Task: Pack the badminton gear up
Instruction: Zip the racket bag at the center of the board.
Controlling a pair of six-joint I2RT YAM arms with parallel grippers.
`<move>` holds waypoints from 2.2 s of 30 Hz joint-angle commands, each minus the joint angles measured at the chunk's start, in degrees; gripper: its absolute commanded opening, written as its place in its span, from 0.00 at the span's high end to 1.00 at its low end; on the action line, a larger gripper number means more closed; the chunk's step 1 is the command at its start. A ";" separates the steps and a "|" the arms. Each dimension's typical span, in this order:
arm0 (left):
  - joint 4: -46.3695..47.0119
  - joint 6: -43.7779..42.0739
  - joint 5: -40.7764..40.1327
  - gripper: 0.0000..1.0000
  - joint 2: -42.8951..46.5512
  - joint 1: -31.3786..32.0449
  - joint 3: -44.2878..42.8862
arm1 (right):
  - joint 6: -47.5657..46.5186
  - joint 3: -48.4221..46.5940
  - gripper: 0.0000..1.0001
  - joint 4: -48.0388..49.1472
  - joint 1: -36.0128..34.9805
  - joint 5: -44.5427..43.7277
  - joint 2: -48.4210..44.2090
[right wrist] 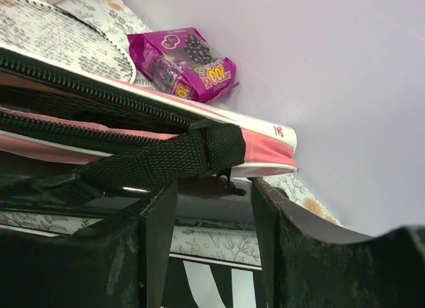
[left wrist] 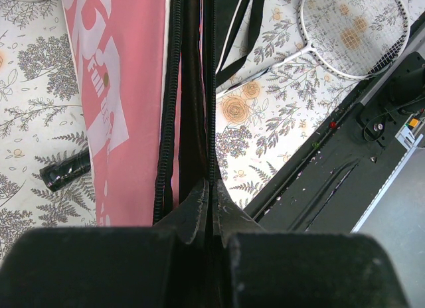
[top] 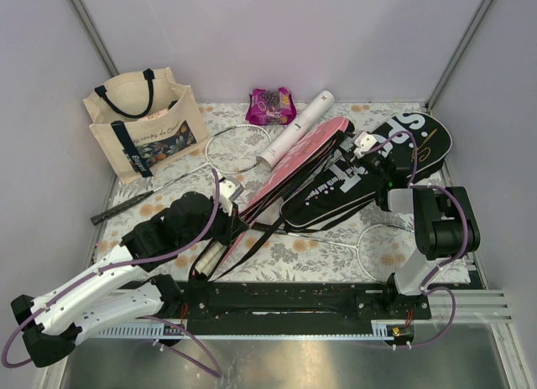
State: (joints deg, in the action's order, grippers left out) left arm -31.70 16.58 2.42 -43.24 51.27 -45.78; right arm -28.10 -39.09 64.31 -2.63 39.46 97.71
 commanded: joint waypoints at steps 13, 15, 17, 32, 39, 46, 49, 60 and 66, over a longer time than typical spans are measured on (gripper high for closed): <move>4.90 0.82 1.45 1.00 0.35 -0.29 -3.70 | -9.52 -2.92 0.43 -6.83 -0.53 -0.35 -5.07; 4.90 0.74 1.54 1.00 0.35 -0.20 -3.70 | -9.96 -3.18 0.43 -7.18 -0.62 -0.26 -5.25; 4.90 0.65 1.71 1.00 0.27 -0.29 -3.70 | -10.48 -3.36 0.43 -7.88 -0.71 -0.09 -5.34; 5.07 0.30 1.98 1.00 -0.61 -0.20 -4.32 | -13.47 -4.06 0.50 -10.35 -1.32 0.18 -6.22; 5.16 0.21 2.07 1.00 -0.88 -0.38 -4.49 | -14.79 -4.68 0.65 -12.72 -1.50 0.79 -6.83; 5.77 0.21 2.24 1.00 -0.97 -0.55 -4.32 | -14.45 -3.98 1.00 -14.65 -1.85 2.11 -7.27; 6.13 0.38 2.33 1.00 -0.97 -0.55 -4.14 | -11.99 -2.84 1.00 -13.87 -2.37 1.94 -7.71; 8.67 0.74 3.30 1.00 -2.37 -0.55 -3.53 | 0.22 2.61 1.00 -11.84 -6.24 -0.88 -13.86; 10.34 1.09 3.38 1.00 -2.98 -0.73 -2.65 | 6.11 6.21 1.00 -14.39 -9.22 -1.23 -19.22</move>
State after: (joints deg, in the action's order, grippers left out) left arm -30.81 16.60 4.62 -46.06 50.94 -46.37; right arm -27.99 -35.03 49.56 -9.10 37.65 83.15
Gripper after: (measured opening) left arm 0.025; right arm 0.018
